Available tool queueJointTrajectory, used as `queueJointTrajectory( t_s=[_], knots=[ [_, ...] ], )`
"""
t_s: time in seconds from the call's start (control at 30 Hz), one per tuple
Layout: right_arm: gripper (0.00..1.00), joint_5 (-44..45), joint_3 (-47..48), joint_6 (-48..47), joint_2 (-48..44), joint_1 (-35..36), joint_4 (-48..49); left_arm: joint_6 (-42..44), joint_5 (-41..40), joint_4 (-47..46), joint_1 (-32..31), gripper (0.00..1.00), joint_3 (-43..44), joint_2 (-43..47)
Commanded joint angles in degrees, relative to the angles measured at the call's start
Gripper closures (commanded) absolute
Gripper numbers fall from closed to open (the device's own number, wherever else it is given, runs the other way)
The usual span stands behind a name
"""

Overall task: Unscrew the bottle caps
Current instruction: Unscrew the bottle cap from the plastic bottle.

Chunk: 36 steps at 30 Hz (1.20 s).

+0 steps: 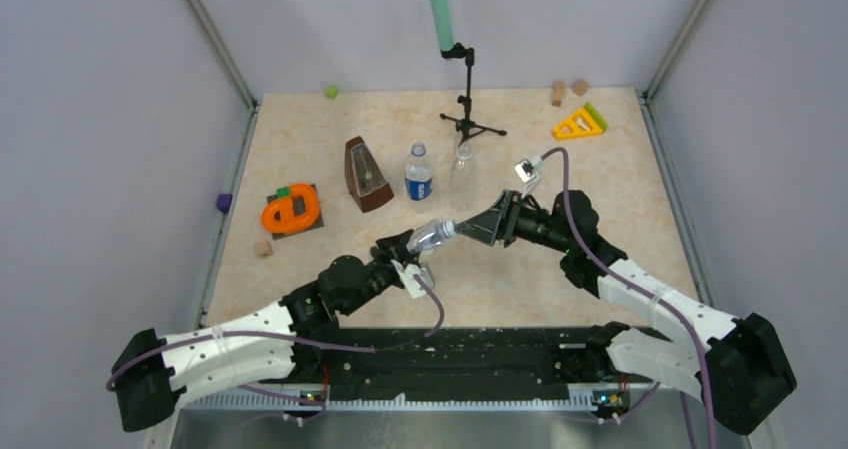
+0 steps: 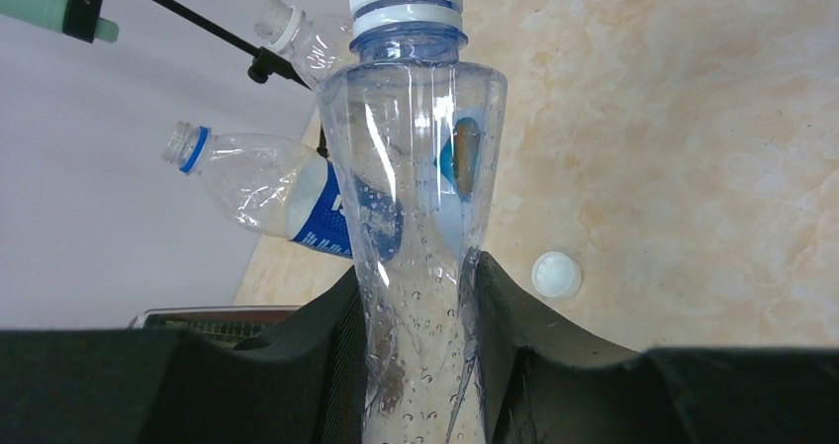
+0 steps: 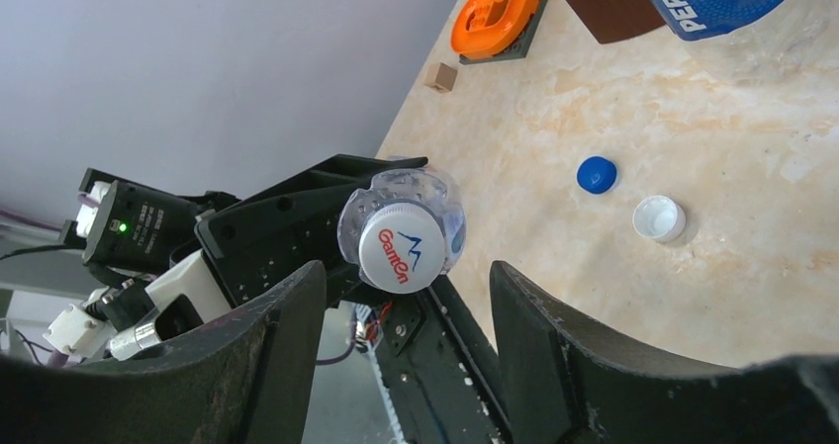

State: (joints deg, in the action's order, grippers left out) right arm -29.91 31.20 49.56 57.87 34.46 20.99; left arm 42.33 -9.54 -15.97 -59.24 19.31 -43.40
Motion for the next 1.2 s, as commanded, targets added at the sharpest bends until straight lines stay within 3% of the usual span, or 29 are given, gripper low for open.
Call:
queueJointTrajectory(
  t_s=[0.0, 0.13, 0.4, 0.9, 1.1, 1.17],
  knots=[
    [0.38, -0.8, 3.3, 0.7, 0.8, 0.1, 1.7, 1.3, -1.8, -3.8, -0.3, 1.0, -0.6, 0.4],
    [0.33, -1.5, 4.1, 1.3, 1.8, 0.1, 1.7, 2.1, -2.5, -4.6, -0.3, 1.0, -1.4, 0.6],
    [0.36, -0.3, 3.9, 2.2, 2.9, 0.1, 1.6, 5.3, -5.5, -9.2, -1.1, 1.0, -3.4, -0.1],
    [0.5, -5.8, 3.9, 6.8, 9.5, 0.1, 9.7, 8.0, -10.0, -12.4, -3.7, 1.0, -4.1, -3.9],
    [0.68, -5.9, 3.9, 5.5, 9.2, 0.1, 8.3, 8.0, -10.4, -12.8, -4.2, 1.0, -4.1, -4.1],
    [0.62, -6.1, 4.1, 5.2, 9.2, 0.1, 7.8, 7.9, -10.4, -12.7, -4.3, 1.0, -4.1, -3.7]
  ],
)
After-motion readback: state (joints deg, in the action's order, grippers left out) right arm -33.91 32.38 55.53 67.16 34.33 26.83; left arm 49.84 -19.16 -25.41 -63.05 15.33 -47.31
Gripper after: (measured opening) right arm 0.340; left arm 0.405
